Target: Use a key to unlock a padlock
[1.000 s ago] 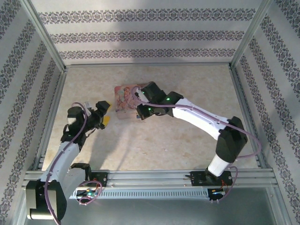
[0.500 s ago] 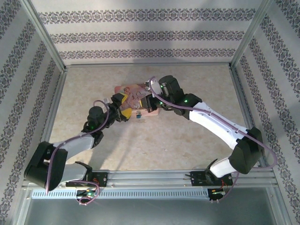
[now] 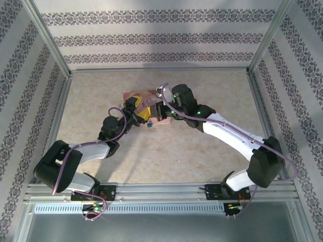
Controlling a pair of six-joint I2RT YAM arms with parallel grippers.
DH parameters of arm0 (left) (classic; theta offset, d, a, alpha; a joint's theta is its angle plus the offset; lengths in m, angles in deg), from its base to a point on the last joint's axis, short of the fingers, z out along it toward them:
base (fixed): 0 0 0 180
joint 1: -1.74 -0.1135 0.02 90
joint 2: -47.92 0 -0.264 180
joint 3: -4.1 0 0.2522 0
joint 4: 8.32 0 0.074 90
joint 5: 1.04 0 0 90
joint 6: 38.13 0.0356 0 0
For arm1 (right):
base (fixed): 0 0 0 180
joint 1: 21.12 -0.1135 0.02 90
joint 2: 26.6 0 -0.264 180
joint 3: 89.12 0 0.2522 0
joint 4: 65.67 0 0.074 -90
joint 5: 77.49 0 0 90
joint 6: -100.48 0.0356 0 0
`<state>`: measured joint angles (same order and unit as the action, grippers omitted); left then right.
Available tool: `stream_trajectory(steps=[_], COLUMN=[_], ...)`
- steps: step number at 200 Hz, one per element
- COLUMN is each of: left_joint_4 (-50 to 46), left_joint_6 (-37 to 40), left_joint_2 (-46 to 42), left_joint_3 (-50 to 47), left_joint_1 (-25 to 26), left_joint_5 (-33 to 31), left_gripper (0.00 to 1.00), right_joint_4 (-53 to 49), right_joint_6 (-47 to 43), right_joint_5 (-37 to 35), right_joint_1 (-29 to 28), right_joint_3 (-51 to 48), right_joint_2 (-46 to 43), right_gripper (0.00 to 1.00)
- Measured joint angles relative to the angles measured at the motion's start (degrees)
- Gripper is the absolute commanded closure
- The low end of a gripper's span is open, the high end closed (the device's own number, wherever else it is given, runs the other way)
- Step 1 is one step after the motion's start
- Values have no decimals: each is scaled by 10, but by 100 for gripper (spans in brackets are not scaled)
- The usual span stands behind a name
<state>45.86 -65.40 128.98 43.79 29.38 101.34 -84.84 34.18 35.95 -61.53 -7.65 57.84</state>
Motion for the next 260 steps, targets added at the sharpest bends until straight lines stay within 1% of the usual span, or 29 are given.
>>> stream_trajectory(steps=[40, 101, 152, 218, 260], left_joint_4=[7, 12, 19, 20, 19], left_joint_6=[-5, -11, -13, -11, -2], left_joint_2=[0, 6, 13, 19, 19], left_joint_3=[0, 0, 0, 0, 0], left_joint_1=[2, 2, 2, 5, 5], left_joint_5=[-8, -13, -21, -21, -22], left_gripper=[30, 43, 58, 80, 87], right_joint_4=[22, 27, 27, 27, 27], right_joint_6=[6, 6, 6, 6, 6], right_joint_5=[0, -5, -17, -26, -33], right_joint_1=[-10, -11, -11, -11, -11], right_joint_3=[0, 0, -9, -15, -19], right_joint_2=[26, 43, 34, 25, 12], right_gripper=[100, 100, 100, 100, 100])
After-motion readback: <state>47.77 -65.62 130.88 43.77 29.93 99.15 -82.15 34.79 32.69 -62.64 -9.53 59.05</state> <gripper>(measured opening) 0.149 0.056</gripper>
